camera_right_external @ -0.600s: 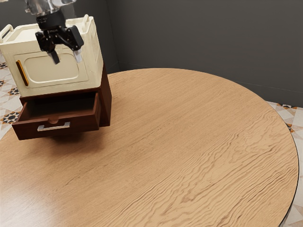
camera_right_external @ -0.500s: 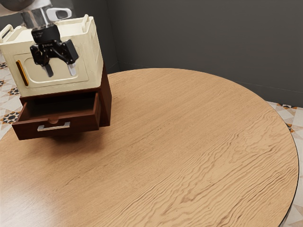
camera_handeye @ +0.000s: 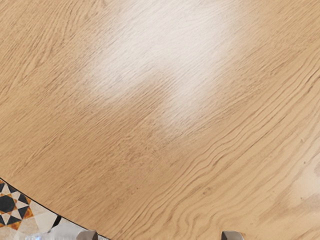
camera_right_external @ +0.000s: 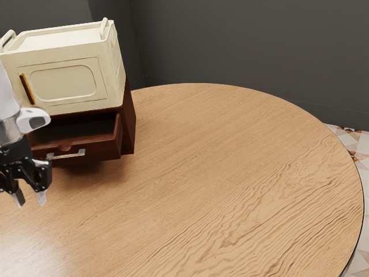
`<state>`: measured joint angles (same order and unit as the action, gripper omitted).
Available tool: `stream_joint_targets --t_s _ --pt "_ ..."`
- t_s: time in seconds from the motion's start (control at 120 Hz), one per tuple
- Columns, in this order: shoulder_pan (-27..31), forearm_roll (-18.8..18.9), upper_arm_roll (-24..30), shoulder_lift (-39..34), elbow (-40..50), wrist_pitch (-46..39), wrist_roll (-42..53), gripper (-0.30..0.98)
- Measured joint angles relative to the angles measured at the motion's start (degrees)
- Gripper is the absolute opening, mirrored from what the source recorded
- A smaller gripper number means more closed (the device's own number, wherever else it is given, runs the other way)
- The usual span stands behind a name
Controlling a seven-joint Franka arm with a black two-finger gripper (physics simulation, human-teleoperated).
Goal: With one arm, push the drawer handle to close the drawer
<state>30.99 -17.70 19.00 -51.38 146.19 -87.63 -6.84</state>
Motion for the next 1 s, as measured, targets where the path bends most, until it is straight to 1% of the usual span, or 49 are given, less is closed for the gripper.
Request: stream_joint_targets --t_s 0.075,0.142,0.325,0.483,0.625,0.8,1.0 --pt "0.16 -0.52 0.59 3.54 1.31 -3.43 -1.57 0.15" --pt "0.19 0.2 0.76 6.69 1.62 -7.04 -2.82 0.09" --pt "0.37 4.42 0.32 14.24 1.18 -17.04 -5.91 0.01" --pt "0.46 6.32 -0.9 18.36 0.14 -23.28 -7.9 -0.02" --pt "0.47 7.98 -2.62 21.9 -1.91 -27.08 -9.29 -0.03" --pt "0.46 9.59 -3.94 27.51 -5.54 -30.33 -10.61 -0.04" --pt "0.43 11.72 -5.82 35.59 -10.68 -32.78 -11.71 -0.04"
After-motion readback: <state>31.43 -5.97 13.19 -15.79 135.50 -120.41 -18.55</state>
